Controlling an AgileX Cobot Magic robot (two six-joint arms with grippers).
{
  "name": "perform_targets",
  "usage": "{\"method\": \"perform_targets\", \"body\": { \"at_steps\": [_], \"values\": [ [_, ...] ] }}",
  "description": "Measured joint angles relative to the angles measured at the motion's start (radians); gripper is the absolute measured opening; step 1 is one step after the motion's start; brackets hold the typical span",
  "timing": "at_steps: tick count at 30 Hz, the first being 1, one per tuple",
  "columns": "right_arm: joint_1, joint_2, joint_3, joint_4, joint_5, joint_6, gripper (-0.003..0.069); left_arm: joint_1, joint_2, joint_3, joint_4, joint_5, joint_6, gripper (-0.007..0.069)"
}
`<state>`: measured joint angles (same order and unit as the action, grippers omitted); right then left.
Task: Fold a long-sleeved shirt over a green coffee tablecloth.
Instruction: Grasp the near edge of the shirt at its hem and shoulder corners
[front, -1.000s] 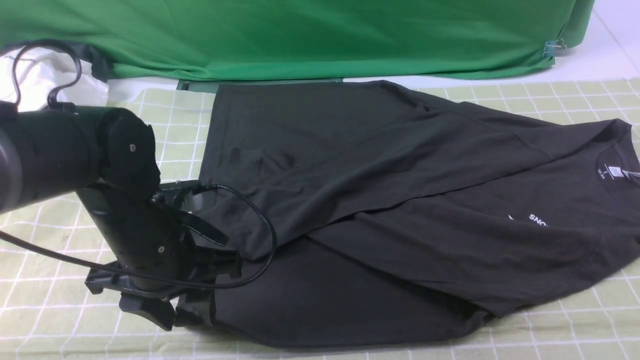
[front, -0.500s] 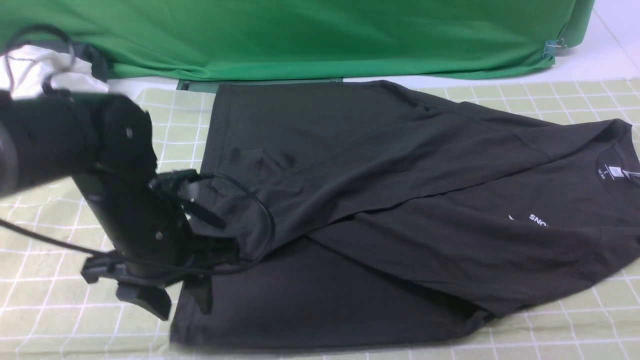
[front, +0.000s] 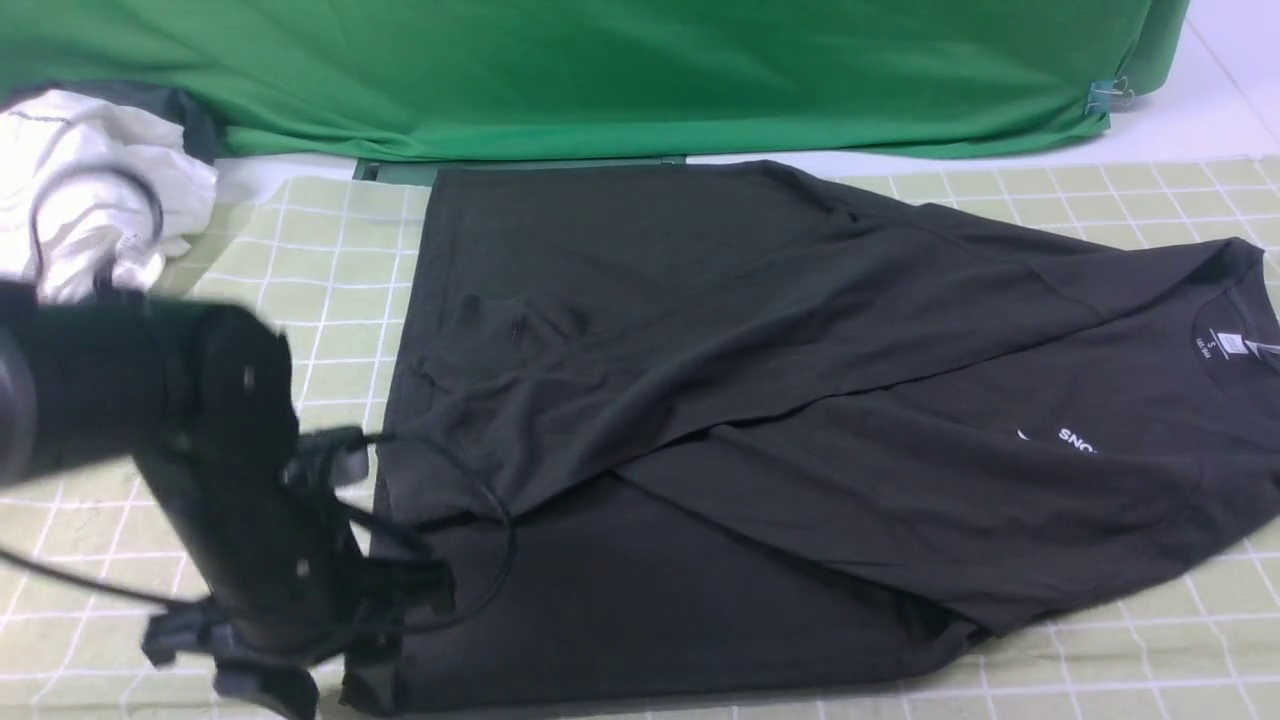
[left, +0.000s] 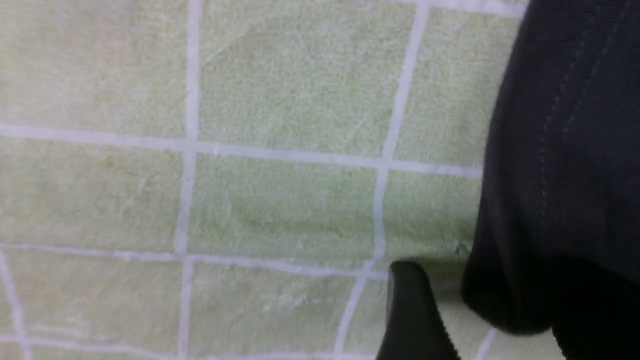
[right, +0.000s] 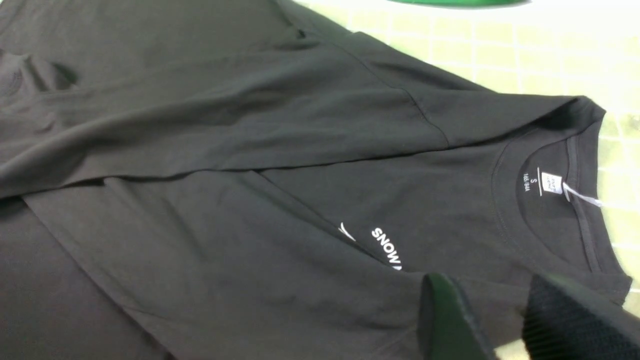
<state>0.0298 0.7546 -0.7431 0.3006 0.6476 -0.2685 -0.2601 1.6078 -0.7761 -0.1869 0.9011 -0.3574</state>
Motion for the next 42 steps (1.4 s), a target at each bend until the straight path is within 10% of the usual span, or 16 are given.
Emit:
{"method": "perform_targets", "body": {
  "at_steps": [14, 22, 32, 42],
  "values": [
    [0.0, 0.0, 0.0, 0.0, 0.0, 0.001, 0.0237, 0.0, 0.0, 0.023, -0.046, -0.096, 0.003, 0.0339],
    [0.056, 0.043, 0.0, 0.013, 0.085, -0.021, 0.0239, 0.0, -0.012, 0.023, -0.076, -0.083, 0.127, 0.004],
    [0.53, 0.475, 0.0, -0.137, 0.118, -0.044, 0.0419, 0.0, -0.116, 0.024, -0.072, -0.064, 0.223, 0.0023],
    [0.627, 0.864, -0.097, -0.4, 0.068, 0.076, 0.047, 0.0, -0.136, 0.024, -0.071, -0.06, 0.264, 0.0023]
  ]
}}
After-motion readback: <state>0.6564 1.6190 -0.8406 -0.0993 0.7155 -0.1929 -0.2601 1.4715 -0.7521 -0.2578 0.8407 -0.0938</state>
